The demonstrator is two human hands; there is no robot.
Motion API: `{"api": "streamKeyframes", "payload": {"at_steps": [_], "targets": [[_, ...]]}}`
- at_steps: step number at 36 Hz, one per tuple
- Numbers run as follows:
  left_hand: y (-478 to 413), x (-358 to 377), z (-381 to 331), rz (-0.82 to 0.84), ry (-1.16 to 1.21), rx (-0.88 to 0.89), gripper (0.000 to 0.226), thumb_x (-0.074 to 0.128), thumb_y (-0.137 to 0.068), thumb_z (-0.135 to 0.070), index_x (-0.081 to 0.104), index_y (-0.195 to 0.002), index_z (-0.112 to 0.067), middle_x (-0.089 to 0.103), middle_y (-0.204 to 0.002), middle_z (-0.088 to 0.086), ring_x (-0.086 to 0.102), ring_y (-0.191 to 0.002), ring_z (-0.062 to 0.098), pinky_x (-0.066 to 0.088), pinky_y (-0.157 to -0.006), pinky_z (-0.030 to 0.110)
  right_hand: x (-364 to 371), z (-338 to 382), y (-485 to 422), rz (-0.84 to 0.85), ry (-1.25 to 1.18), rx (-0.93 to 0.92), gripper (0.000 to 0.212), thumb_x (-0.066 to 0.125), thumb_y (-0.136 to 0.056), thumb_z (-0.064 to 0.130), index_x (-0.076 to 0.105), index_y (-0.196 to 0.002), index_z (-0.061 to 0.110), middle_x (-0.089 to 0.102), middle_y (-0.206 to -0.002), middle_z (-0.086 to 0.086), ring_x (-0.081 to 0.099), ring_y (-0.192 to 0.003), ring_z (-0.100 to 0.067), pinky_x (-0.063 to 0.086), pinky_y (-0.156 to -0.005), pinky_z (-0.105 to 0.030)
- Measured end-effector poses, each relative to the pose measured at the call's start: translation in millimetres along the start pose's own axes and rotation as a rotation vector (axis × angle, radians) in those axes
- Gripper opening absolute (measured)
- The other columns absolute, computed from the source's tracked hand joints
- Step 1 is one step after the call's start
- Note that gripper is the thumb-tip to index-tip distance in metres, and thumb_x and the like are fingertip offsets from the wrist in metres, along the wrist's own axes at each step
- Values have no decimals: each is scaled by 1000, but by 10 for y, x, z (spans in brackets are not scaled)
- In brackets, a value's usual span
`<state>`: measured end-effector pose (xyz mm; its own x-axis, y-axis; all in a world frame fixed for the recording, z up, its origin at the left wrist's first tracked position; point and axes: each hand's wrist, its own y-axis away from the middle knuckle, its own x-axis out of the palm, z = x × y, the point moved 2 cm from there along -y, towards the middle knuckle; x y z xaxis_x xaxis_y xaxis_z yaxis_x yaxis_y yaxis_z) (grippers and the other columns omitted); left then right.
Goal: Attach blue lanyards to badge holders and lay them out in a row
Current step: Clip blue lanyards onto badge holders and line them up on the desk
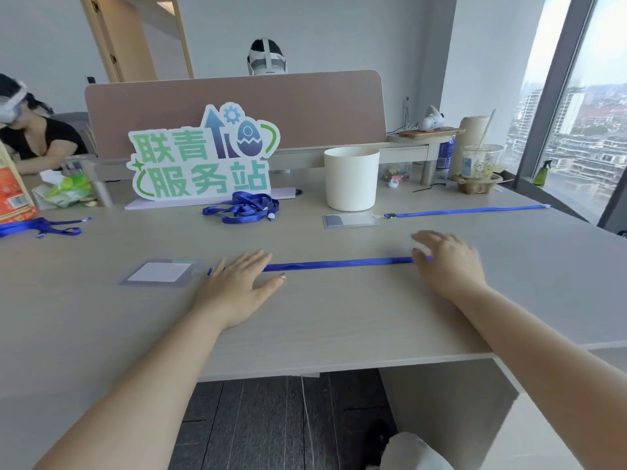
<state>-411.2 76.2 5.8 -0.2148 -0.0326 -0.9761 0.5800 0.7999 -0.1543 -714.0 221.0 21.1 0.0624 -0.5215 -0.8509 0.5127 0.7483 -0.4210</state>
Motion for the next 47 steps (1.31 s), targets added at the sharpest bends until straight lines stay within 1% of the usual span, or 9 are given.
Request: {"api": "streamKeyframes", "payload": {"at_steps": [4,7,9,13,19,22,32,41,47], "targets": [[21,-53,125,-136,-28,-141,66,25,-93,-62,24,-149,-27,13,-159,-10,9,-146,9,5,-118,42,198,586,153,345,-125,-169,64,34,-95,55,21,-150,24,11,-159,8,9,-147,-13,13,-118,-34],[88,-71,368,-109,-94,-295,71,20,-92,-65,20,-150,-24,8,-160,-6,5,-147,15,4,-117,44,321,1014,299,486,-64,-307,72,22,-94,60,6,-152,21,-3,-160,4,-3,-147,-16,2,-119,-35],[143,-69,534,-72,-119,-362,75,17,-89,-68,23,-148,-22,11,-160,-3,8,-147,18,4,-117,47,393,1230,338,519,-30,-365,72,18,-94,61,3,-152,20,-6,-160,3,-6,-147,-18,-1,-118,-36],[194,-100,592,-59,-110,-418,70,18,-90,-67,37,-135,-18,37,-147,2,24,-140,21,10,-115,49,551,1559,328,540,5,-418,71,15,-94,62,3,-151,21,-5,-160,3,-8,-147,-20,-3,-119,-40],[211,-113,534,-40,-100,-401,69,20,-92,-63,33,-143,-17,32,-153,0,26,-141,18,6,-118,46,730,1810,294,559,33,-435,73,12,-93,64,5,-151,20,0,-160,3,-5,-147,-19,-1,-120,-42],[236,-127,518,-58,-97,-379,64,21,-93,-61,37,-141,-21,36,-151,-2,32,-138,20,10,-117,46,749,1743,272,549,45,-401,76,10,-91,66,11,-151,18,7,-160,2,0,-147,-17,3,-120,-42],[260,-161,448,-52,-177,-327,61,21,-92,-61,38,-141,-27,43,-146,-5,38,-132,21,21,-113,40,471,1029,251,538,94,-237,75,10,-92,65,7,-151,20,2,-160,4,-3,-147,-13,-2,-120,-37],[212,-82,162,-43,-90,-262,59,24,-93,-61,38,-141,-30,40,-148,-8,33,-137,18,12,-116,47,49,30,199,495,168,-53,69,13,-94,62,10,-151,23,6,-160,6,0,-147,-11,0,-120,-35],[129,-21,-93,-14,-60,-231,61,23,-92,-63,35,-143,-32,33,-152,-11,31,-139,16,13,-116,47,-153,-525,139,458,188,27,67,15,-94,61,17,-149,24,13,-158,6,7,-146,-13,6,-118,-34]]}}
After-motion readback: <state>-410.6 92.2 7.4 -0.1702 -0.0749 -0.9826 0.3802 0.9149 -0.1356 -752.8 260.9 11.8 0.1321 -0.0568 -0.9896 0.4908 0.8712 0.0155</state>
